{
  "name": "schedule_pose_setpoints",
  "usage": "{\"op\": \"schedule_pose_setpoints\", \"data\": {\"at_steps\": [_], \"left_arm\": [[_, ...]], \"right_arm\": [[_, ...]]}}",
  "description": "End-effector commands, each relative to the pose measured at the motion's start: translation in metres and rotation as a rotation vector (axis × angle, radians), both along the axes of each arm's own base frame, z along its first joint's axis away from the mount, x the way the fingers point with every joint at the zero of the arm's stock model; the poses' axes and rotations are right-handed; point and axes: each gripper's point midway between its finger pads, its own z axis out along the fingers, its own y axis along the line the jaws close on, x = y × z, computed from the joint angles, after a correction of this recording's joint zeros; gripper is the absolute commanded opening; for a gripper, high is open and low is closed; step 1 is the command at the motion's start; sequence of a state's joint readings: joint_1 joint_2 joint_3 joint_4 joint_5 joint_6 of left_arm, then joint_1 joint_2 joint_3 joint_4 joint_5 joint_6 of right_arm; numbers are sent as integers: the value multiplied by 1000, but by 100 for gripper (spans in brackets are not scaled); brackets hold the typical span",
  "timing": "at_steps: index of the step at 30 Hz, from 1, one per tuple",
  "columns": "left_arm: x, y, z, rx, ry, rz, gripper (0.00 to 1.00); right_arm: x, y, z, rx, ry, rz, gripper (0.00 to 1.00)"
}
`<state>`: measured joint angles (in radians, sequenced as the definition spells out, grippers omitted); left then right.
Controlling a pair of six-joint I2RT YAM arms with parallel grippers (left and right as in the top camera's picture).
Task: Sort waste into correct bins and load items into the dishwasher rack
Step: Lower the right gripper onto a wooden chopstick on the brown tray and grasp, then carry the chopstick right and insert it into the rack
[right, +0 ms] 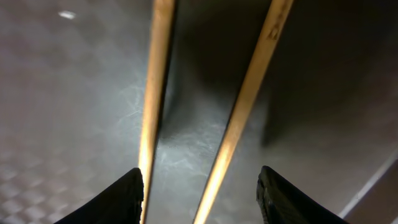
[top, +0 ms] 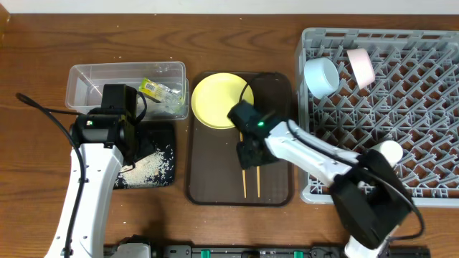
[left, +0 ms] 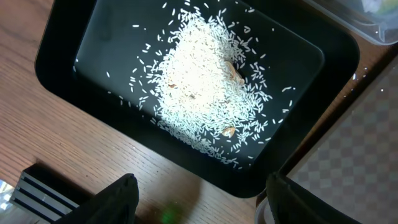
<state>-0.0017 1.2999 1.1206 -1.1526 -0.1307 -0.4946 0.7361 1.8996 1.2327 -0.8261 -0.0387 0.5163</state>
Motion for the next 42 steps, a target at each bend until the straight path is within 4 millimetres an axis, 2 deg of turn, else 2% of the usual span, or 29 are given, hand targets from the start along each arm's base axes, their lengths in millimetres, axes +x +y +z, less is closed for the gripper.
{"op": "schedule_pose_setpoints", "data": {"at_steps": [1,3,5,8,13,16,21,24,29,33,38,42], "left_arm": [[-2,2,-1,8,9,9,69],[-3,2,-1,8,9,9,69],[-3,2,-1,8,9,9,69],[-3,2,-1,8,9,9,69],[-3,2,-1,8,9,9,69],[-3,2,-1,8,10,9,69],[-3,2,-1,8,10,9,69],[-3,2,-1,8,10,9,69],[-3,2,-1,8,9,9,69],[-3,2,-1,8,10,9,69],[-3,2,-1,8,9,9,69],[-3,2,-1,8,9,9,69]], "right_arm": [[-3,-8,-18,-65,20,-69,56],[-5,-11,-25,-82,37,-70,56],[-6,-13,-30,-93,48,-73,50],[-7,-14,-33,-101,57,-73,38],[-8,-16,-33,-106,62,-74,9],[-9,-21,-32,-116,74,-84,1],[-6,-27,-31,-122,80,-102,1],[0,-29,-23,-104,62,-98,1],[22,-36,17,-22,-35,-98,1],[39,-50,70,57,-158,-80,1],[41,-86,126,97,-270,-92,1],[32,-119,142,73,-273,-117,1]]}}
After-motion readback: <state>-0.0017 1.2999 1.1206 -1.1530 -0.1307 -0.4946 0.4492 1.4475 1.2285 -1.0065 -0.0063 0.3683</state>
